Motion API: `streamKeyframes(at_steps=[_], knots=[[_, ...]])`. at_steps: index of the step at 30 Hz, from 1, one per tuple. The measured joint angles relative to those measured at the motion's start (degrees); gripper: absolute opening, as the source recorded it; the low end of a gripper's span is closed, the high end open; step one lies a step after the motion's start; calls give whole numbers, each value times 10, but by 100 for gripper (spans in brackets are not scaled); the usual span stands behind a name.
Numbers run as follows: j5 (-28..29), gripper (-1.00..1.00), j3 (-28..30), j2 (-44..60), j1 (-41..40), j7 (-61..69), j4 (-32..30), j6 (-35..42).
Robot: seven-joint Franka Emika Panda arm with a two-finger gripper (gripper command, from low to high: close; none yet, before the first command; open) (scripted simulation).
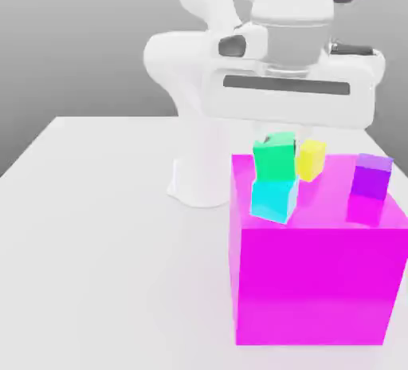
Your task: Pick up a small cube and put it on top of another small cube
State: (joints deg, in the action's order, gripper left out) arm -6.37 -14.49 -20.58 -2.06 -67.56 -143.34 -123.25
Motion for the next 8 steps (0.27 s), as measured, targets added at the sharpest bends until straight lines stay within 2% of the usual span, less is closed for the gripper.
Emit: streamKeyframes(at_steps=[4, 8], knots=[[1, 100, -1, 3, 0, -1, -6, -8], [2, 100, 4, -23, -1, 1, 37, 60]])
